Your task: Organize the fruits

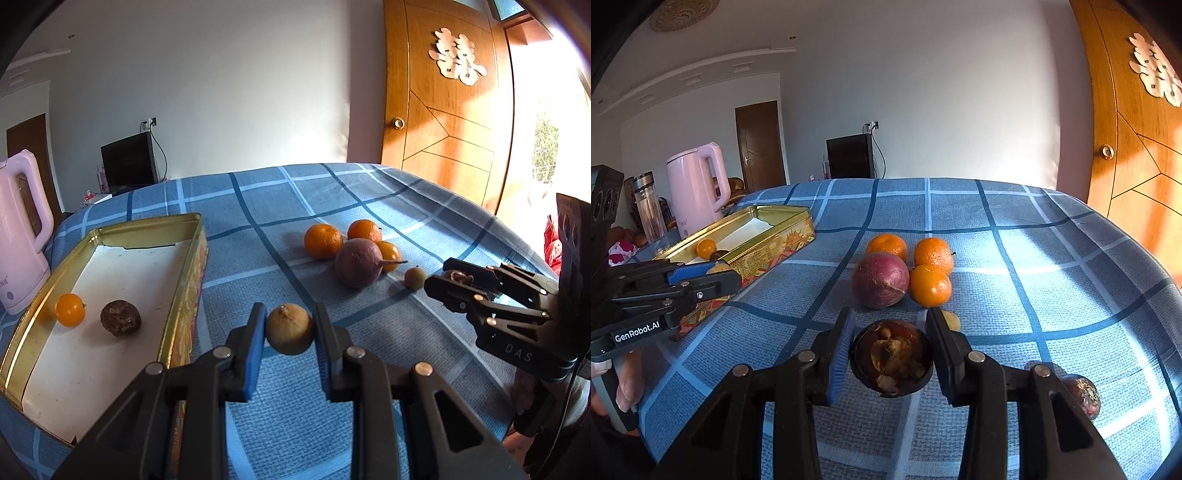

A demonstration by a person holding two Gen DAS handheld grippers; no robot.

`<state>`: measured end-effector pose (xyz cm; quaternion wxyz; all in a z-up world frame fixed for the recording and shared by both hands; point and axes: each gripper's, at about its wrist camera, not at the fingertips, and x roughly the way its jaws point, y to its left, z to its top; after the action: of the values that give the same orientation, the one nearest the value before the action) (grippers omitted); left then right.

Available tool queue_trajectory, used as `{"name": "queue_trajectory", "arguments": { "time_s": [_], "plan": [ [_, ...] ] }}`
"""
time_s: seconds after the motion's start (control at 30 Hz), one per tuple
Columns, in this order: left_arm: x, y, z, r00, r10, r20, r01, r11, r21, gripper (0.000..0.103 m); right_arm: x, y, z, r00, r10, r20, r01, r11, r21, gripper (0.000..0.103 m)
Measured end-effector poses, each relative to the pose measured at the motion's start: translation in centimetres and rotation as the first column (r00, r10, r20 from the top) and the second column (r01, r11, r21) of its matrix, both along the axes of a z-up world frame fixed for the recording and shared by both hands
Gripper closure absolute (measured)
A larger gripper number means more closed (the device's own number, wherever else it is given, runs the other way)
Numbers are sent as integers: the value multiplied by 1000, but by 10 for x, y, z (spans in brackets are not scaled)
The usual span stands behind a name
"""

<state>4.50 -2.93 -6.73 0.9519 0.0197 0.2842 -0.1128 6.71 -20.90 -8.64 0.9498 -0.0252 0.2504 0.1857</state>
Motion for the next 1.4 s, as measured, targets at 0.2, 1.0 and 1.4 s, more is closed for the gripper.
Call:
{"name": "queue_trajectory", "arguments": {
  "time_s": [0.2, 1.0, 1.4],
  "plan": [
    [-6, -3, 3, 999, -8, 31, 8, 1000, -1, 76, -5, 1, 2, 1000, 3, 31, -3, 1000, 4, 61],
    [-18, -7, 16, 993, 3, 117, -5, 1000, 15, 76, -24, -1, 8, 989, 13, 147, -16, 1000, 21, 61],
    [-23, -7, 20, 986, 8, 164, -11, 1000, 19, 76, -34, -2, 10, 978, 17, 206, -23, 999, 26, 61]
  ]
}}
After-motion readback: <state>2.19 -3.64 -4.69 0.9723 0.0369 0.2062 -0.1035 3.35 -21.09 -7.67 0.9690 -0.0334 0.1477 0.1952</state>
